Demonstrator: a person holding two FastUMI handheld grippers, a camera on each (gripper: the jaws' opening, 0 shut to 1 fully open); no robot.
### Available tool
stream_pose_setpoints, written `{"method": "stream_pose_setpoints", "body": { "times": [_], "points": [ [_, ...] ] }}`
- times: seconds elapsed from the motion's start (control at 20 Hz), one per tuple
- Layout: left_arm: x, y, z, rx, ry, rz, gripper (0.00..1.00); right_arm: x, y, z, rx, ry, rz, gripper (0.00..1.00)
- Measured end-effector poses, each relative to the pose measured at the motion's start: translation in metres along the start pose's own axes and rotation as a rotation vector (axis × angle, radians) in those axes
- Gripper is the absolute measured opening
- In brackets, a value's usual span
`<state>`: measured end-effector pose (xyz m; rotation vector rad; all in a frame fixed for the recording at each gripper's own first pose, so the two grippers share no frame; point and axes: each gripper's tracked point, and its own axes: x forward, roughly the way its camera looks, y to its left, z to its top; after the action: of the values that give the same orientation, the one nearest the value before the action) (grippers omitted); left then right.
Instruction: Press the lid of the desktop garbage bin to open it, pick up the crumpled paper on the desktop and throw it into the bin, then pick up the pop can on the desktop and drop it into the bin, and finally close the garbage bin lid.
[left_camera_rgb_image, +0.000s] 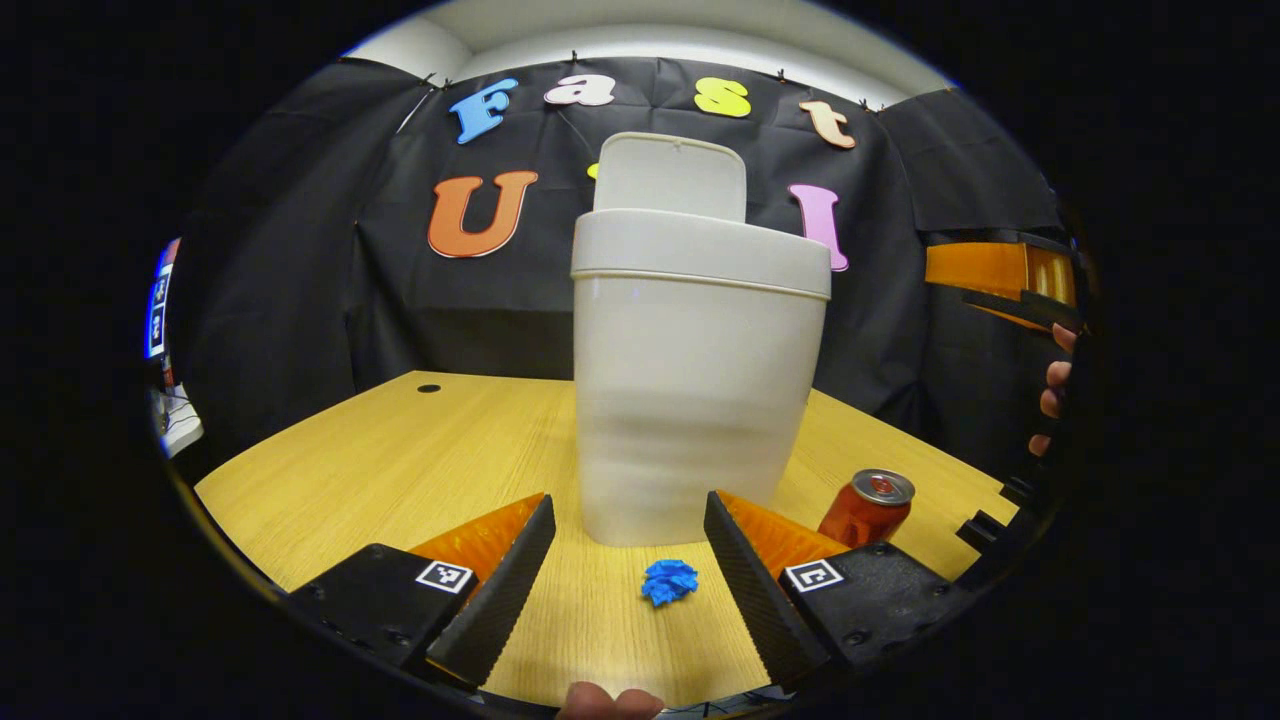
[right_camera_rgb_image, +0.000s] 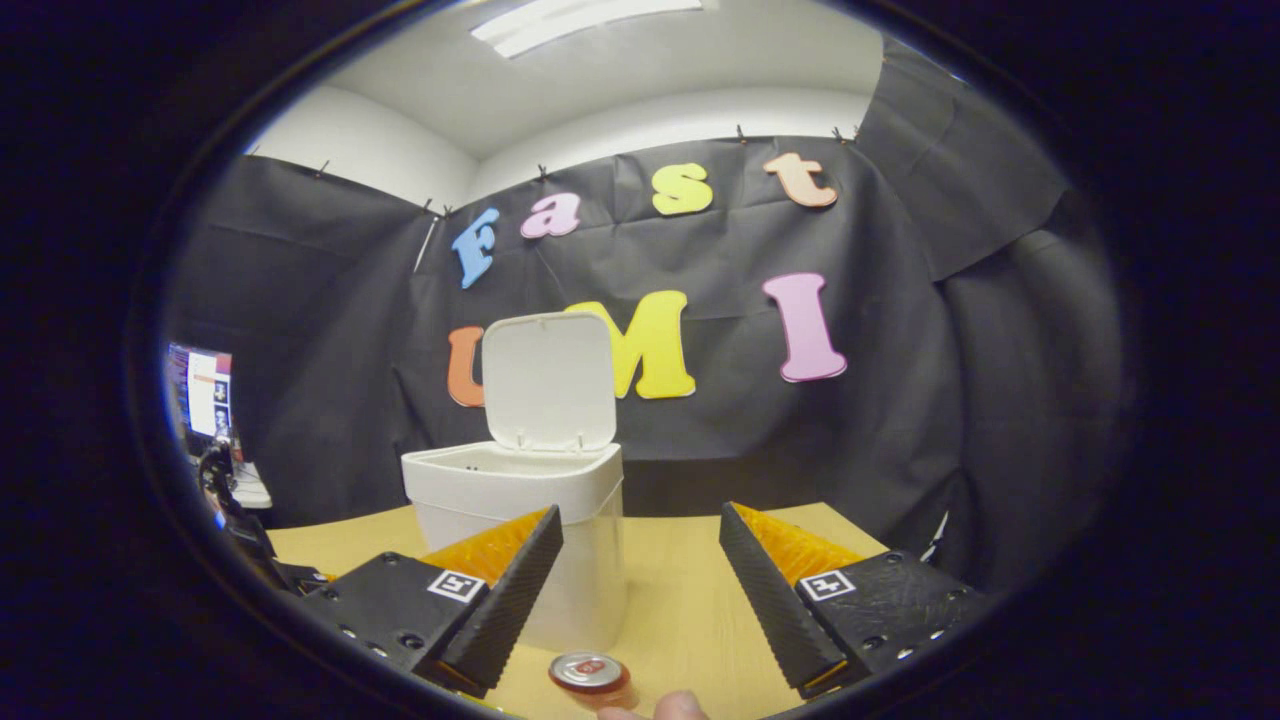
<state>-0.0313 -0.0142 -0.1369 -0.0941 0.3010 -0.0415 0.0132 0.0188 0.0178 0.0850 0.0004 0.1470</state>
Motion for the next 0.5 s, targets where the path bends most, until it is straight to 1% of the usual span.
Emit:
{"method": "stream_pose_setpoints", "body": {
  "times": [0.25, 0.5],
  "points": [
    [0.006, -0.02, -0.034, -0.006, 0.094, -0.017, 0.98, -0.011, -0.016, -0.03, -0.01, 0.048, -0.015, 0.98],
    [0.017, -0.023, -0.061, -0.022, 0.187, -0.003, 0.98, -0.022, -0.039, -0.044, -0.02, 0.05, -0.069, 0.98]
  ]
}}
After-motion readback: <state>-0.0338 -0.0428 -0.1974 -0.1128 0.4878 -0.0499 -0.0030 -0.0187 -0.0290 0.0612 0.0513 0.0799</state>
